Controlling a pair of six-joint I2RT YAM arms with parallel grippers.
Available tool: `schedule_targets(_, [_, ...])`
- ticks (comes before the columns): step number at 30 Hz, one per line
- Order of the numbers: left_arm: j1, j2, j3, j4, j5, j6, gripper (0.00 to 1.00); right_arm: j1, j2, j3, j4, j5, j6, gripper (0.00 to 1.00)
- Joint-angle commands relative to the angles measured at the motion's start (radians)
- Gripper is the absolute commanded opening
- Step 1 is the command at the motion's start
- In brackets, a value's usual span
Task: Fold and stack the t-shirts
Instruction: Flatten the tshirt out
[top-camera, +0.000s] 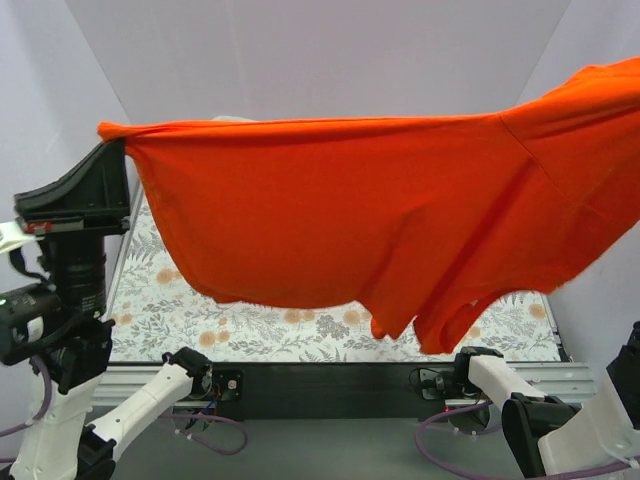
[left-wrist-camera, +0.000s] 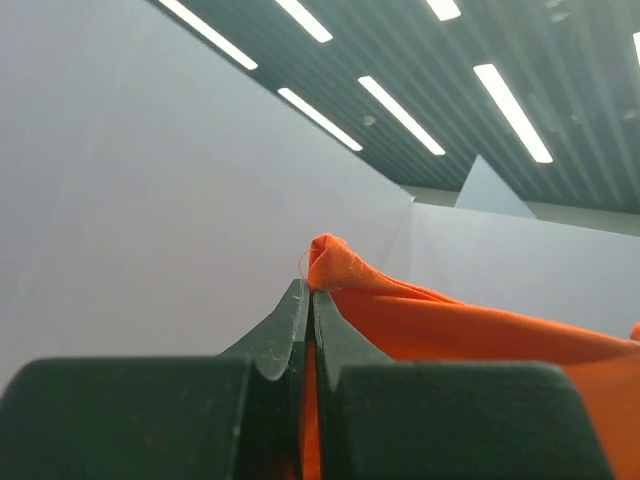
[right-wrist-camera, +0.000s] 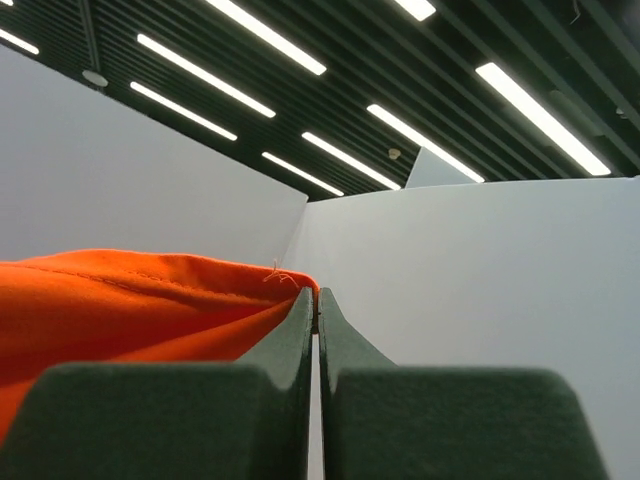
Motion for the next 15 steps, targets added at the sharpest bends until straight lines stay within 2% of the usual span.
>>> schedule_targets(1, [0.006,0.102,-0.057,-0.115,-0.148,-0.003,0.0,0.006,0.06,-0.097,0.031,0.022,-0.001,0.01])
schedule_targets(5, [0.006,0.157,-0.152,-0.167,-0.141,-0.013,0.0,0.006,0.028,-0.29,0.042,0.019,-0.006,0.01])
schedule_targets(6, [0.006,0.169,-0.173,-0.166,-0.135,-0.014,0.0,0.006,0.02,-0.363,0.042,0.005,-0.009,0.01])
schedule_targets(9, [0.006,0.188,-0.232,-0.141,-0.089,-0.02,0.0,0.006,-0.015,-0.45,0.03,-0.071,-0.006,0.01])
schedule_targets(15, [0.006,0.162,-0.23,-0.132,-0.038,-0.013,0.0,0.006,-0.078,-0.459,-0.034,-0.156,0.005,0.01])
